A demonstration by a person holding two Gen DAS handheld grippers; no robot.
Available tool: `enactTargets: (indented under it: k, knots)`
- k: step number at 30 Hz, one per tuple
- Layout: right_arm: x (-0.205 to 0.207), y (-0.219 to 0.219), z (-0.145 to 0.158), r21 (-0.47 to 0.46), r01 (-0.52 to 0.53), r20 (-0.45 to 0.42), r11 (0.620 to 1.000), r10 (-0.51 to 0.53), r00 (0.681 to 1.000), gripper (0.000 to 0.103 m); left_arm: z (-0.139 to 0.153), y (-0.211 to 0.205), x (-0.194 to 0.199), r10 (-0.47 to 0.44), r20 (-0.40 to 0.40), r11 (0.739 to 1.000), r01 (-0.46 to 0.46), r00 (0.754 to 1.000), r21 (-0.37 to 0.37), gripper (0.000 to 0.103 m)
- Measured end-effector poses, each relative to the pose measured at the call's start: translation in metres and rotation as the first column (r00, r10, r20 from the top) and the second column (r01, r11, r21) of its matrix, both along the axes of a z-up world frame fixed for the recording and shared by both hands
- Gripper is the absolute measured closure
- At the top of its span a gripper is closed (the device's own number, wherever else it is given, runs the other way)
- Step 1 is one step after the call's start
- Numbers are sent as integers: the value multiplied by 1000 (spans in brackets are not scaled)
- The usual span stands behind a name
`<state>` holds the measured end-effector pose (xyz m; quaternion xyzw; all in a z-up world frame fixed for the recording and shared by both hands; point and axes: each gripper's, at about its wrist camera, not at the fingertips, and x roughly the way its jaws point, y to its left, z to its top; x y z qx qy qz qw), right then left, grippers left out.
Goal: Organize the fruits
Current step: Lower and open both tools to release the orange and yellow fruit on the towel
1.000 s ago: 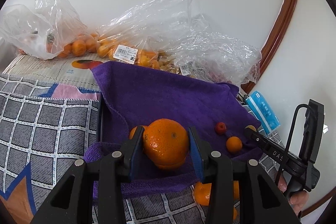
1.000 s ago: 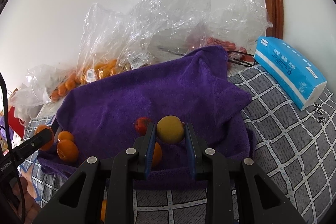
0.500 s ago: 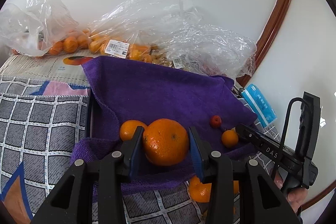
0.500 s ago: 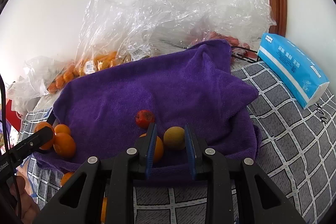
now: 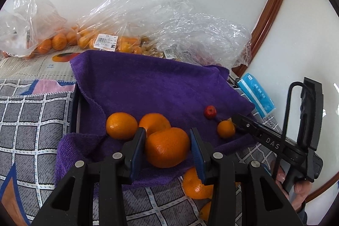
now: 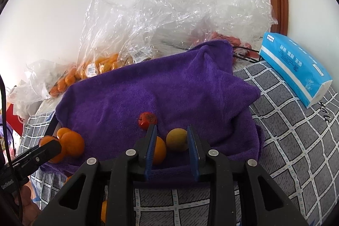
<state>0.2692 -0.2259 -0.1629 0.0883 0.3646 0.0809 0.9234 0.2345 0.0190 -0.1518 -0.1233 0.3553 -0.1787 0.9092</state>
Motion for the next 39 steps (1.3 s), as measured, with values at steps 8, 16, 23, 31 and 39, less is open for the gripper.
enactTargets:
  k: [8, 16, 23, 31, 39]
  knots:
    - [-1, 2, 0, -6, -3, -1, 1000, 3, 1000, 69, -1, 1, 0, 5, -4, 1000, -5, 1000, -7, 64]
    - [-2, 5, 1, -42, 20, 11, 999, -20, 1000, 66, 2, 5, -1, 7, 10, 1000, -7, 1000, -25, 62]
    - [-6, 4, 4, -39, 26, 45, 999, -24, 999, 66, 5, 7, -4, 8, 22, 999, -7, 1000, -44, 58]
    - [-6, -1, 3, -17, 53, 36, 998, -52, 998, 66, 9, 6, -7, 8, 42, 999, -6, 999, -53, 46]
    - [-14, -3, 9, -24, 83, 65, 996, -82, 995, 63, 16, 9, -14, 35, 73, 997, -31, 997, -65, 43]
